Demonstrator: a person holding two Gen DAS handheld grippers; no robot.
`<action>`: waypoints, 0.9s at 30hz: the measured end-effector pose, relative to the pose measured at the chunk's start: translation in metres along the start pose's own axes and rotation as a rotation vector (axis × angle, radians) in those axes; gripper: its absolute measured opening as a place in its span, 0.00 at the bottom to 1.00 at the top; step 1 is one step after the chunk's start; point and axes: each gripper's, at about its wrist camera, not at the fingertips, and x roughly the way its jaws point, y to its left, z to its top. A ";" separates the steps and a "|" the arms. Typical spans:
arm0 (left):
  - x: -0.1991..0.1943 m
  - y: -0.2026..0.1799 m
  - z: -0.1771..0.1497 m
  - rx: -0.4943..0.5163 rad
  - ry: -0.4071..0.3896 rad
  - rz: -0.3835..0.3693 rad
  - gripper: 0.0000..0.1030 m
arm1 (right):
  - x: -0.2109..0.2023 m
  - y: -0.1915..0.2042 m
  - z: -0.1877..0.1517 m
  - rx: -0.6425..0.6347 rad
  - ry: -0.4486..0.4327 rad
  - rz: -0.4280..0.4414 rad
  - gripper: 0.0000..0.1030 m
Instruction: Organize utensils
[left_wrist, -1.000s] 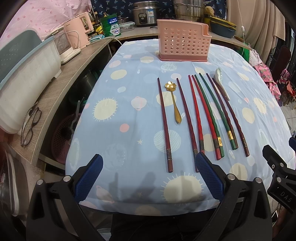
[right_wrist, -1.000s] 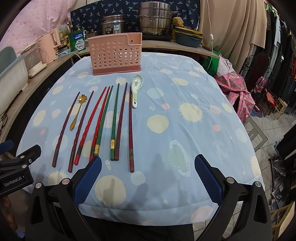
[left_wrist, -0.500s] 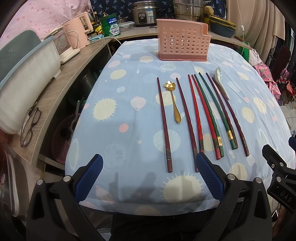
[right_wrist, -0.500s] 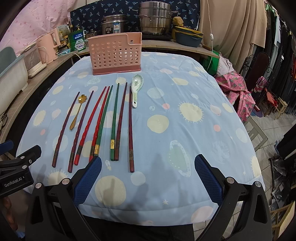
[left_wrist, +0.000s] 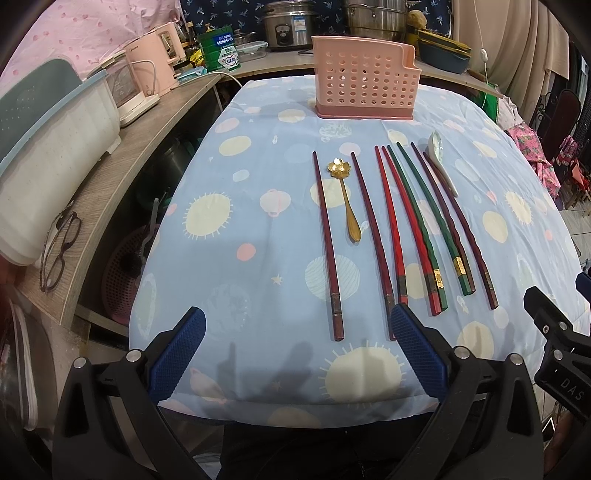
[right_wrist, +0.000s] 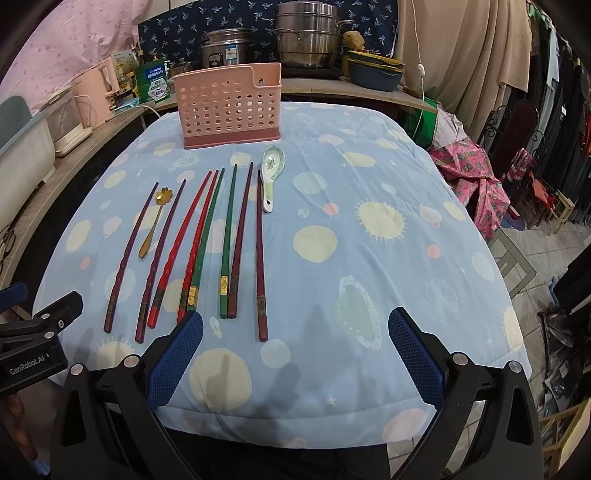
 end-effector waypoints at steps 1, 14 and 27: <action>0.000 0.000 -0.001 0.000 0.000 0.000 0.93 | 0.000 0.000 0.000 0.000 0.000 0.000 0.93; 0.000 0.000 0.001 0.001 0.002 -0.001 0.93 | 0.000 0.000 -0.001 0.001 0.000 0.001 0.93; 0.002 0.001 0.002 -0.010 0.009 -0.022 0.93 | 0.001 -0.002 0.000 0.007 -0.001 0.003 0.93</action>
